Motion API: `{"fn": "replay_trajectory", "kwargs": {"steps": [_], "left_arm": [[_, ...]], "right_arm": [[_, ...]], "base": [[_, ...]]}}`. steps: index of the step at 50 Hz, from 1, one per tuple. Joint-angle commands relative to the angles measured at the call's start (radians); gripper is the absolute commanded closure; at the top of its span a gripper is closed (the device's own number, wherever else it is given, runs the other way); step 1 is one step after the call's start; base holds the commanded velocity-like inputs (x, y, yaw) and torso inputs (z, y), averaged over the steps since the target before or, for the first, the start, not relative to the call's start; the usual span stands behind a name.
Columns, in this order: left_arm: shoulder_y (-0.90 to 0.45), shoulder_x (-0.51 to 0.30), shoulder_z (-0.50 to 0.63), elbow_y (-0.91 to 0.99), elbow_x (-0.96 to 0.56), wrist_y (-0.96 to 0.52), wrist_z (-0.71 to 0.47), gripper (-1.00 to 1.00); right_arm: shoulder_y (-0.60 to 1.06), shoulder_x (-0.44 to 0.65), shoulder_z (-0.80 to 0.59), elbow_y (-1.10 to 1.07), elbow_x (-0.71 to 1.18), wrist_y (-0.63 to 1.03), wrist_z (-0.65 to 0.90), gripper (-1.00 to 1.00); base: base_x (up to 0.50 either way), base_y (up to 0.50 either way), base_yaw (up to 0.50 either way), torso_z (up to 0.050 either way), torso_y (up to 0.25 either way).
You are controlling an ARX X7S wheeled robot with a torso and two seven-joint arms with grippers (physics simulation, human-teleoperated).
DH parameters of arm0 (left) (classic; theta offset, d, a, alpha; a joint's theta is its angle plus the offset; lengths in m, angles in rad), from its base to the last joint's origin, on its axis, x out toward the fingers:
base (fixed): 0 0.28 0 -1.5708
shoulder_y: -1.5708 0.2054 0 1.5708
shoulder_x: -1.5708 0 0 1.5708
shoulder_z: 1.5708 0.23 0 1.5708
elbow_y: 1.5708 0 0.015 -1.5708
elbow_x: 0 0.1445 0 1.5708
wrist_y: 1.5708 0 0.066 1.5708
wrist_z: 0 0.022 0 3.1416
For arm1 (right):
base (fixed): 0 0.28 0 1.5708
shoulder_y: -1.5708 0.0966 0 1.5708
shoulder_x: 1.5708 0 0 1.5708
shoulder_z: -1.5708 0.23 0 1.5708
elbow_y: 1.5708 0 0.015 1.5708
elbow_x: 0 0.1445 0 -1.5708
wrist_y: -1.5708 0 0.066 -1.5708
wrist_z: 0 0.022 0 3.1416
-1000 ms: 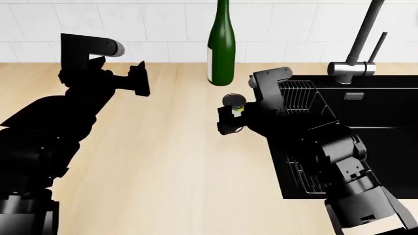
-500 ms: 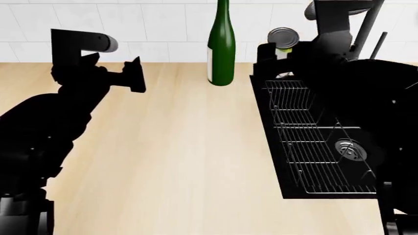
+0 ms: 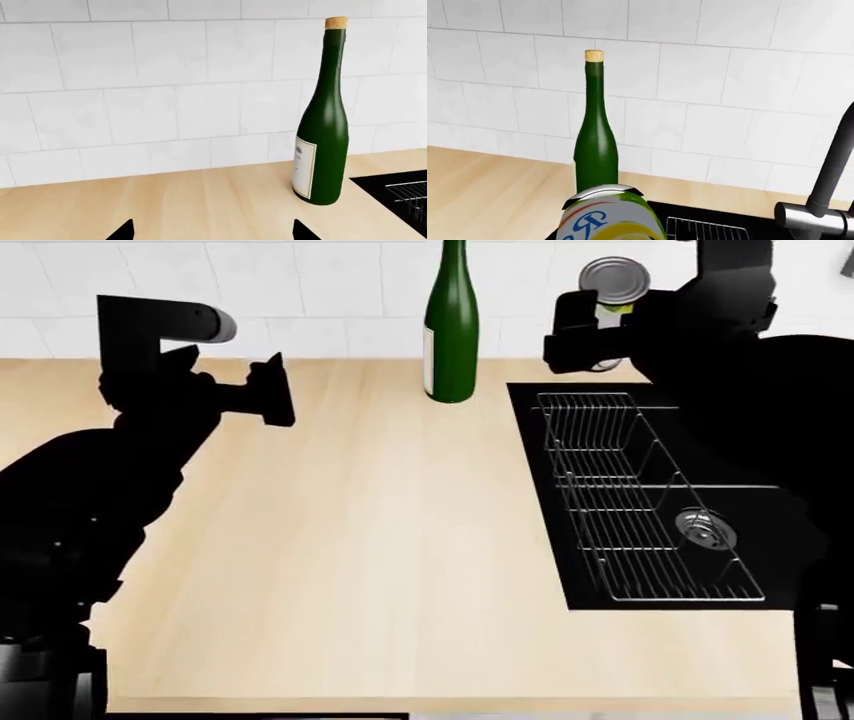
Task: Pick the cans from the counter and place them in their designated side in the cabinet.
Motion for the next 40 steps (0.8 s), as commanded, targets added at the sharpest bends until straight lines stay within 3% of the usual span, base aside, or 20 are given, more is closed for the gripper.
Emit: {"fn": "replay_trajectory", "kwargs": {"steps": [1, 10, 17, 27, 36, 40], "left_arm": [[-0.002, -0.003, -0.001, 0.009, -0.005, -0.006, -0.006, -1.0], [-0.006, -0.004, -0.001, 0.009, -0.007, -0.006, -0.007, -1.0], [-0.008, -0.005, 0.001, 0.009, -0.005, -0.002, -0.009, -1.0], [-0.017, -0.005, 0.008, -0.026, 0.018, 0.038, -0.007, -1.0], [-0.026, -0.005, -0.009, -0.087, 0.056, 0.117, -0.024, -1.0], [-0.028, -0.006, -0.019, -0.131, 0.077, 0.157, -0.038, -1.0]], "right_arm": [[0.005, 0.004, 0.007, -0.01, -0.006, -0.002, 0.0, 1.0], [0.004, 0.001, 0.003, -0.005, -0.008, -0.012, -0.004, 1.0], [0.004, -0.003, -0.002, 0.01, -0.014, -0.027, -0.01, 1.0], [0.037, -0.012, -0.023, 0.039, -0.035, -0.044, -0.022, 1.0], [0.15, -0.01, -0.105, 0.075, -0.106, -0.05, -0.054, 1.0], [0.277, -0.035, -0.143, 0.147, -0.133, -0.026, -0.081, 1.0]], "base": [[-0.47, 0.0, 0.0, 0.0, 0.0], [-0.42, -0.06, 0.0, 0.0, 0.0], [-0.09, -0.47, 0.0, 0.0, 0.0], [0.0, 0.0, 0.0, 0.0, 0.0], [0.0, 0.0, 0.0, 0.0, 0.0], [0.0, 0.0, 0.0, 0.0, 0.0]]}}
